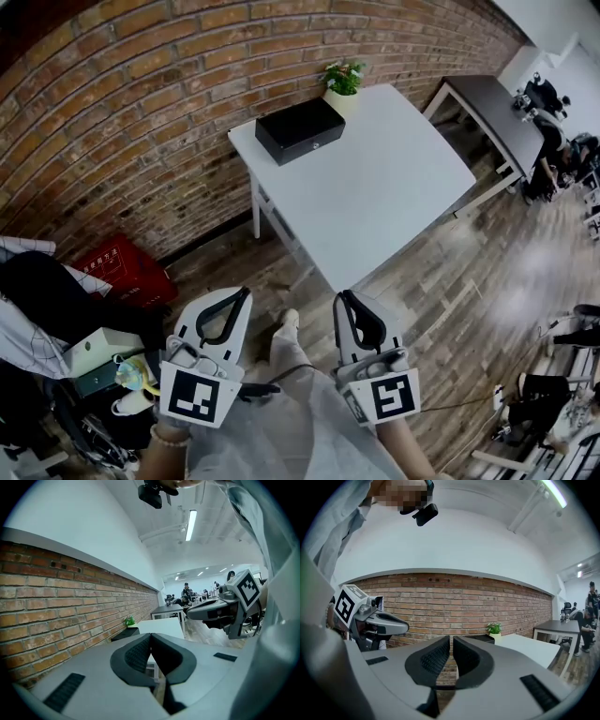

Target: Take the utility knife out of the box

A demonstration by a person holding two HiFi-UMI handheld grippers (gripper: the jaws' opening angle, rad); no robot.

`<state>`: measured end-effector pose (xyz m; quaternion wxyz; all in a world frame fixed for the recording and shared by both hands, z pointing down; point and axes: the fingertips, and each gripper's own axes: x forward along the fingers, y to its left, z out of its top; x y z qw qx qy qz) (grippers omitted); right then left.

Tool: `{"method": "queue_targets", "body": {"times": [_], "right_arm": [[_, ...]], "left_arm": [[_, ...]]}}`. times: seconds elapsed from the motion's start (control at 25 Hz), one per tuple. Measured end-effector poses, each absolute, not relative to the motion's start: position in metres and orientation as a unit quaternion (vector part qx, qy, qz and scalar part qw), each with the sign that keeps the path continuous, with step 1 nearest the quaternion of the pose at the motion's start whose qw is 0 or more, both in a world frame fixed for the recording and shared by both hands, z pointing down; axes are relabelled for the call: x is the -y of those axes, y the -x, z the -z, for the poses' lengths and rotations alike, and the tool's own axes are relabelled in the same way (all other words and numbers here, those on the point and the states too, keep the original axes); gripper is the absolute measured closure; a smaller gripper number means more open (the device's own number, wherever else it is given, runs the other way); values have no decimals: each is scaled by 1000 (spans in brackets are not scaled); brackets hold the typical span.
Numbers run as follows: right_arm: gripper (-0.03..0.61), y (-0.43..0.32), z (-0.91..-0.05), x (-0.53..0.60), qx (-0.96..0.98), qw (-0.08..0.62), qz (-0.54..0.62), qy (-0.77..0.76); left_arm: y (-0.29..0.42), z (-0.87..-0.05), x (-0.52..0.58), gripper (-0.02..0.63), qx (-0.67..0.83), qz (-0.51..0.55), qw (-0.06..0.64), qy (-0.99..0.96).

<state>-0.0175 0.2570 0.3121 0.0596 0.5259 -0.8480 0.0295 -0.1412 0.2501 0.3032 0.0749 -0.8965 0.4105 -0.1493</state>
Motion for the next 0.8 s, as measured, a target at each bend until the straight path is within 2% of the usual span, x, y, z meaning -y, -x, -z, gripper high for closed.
{"method": "queue_targets", "body": {"times": [0.8], "right_arm": [[524,-35,-302,-111,859,66,-14,-508]], "left_arm": [[88,-289,-106,595,-422,147,83,891]]}}
